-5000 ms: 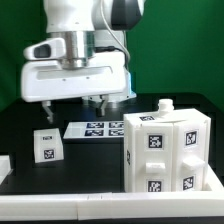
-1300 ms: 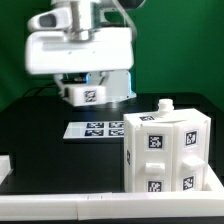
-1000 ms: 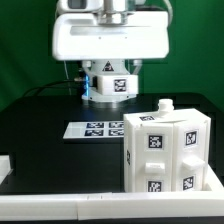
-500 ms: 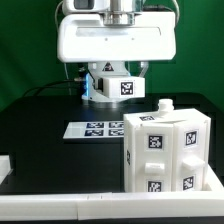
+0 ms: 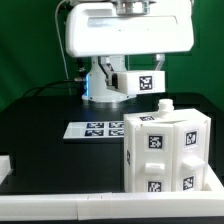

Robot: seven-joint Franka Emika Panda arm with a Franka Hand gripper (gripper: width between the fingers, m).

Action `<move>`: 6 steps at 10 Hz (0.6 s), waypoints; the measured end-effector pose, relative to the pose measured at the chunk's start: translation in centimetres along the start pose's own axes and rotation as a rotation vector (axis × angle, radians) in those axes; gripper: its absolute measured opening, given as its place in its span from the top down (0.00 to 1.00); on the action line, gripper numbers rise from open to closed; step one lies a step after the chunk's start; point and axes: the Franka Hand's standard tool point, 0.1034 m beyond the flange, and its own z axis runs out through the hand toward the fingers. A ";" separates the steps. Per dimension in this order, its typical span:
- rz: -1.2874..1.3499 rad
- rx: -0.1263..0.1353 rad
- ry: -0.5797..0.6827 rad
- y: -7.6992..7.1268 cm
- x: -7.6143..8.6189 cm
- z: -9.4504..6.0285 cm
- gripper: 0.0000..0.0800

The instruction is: Assemble cabinet

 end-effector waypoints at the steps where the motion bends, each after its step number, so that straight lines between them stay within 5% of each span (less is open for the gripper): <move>1: 0.004 0.003 -0.005 -0.6 0.8 -0.2 0.32; 6: -0.009 0.008 -0.019 -1.3 1.1 0.0 0.32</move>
Offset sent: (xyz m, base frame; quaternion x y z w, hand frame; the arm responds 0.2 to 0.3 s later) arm 0.0000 0.0000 0.0000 0.0000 0.0000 0.0000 1.0000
